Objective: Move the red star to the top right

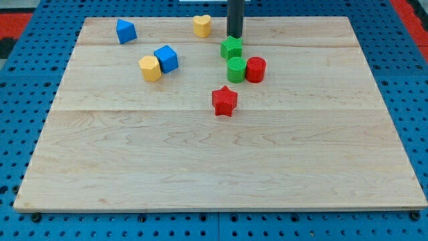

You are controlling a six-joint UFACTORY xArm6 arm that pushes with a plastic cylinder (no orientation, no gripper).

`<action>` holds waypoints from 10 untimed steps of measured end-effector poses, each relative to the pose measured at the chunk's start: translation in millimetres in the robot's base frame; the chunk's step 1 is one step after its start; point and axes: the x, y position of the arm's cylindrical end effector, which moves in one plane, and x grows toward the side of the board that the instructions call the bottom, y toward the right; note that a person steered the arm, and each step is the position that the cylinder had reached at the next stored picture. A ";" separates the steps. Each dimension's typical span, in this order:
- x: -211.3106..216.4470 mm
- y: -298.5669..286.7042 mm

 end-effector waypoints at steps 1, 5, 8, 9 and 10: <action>0.0 -4.0; 98.9 -89.9; 198.9 -18.5; 184.8 20.1; 164.3 79.5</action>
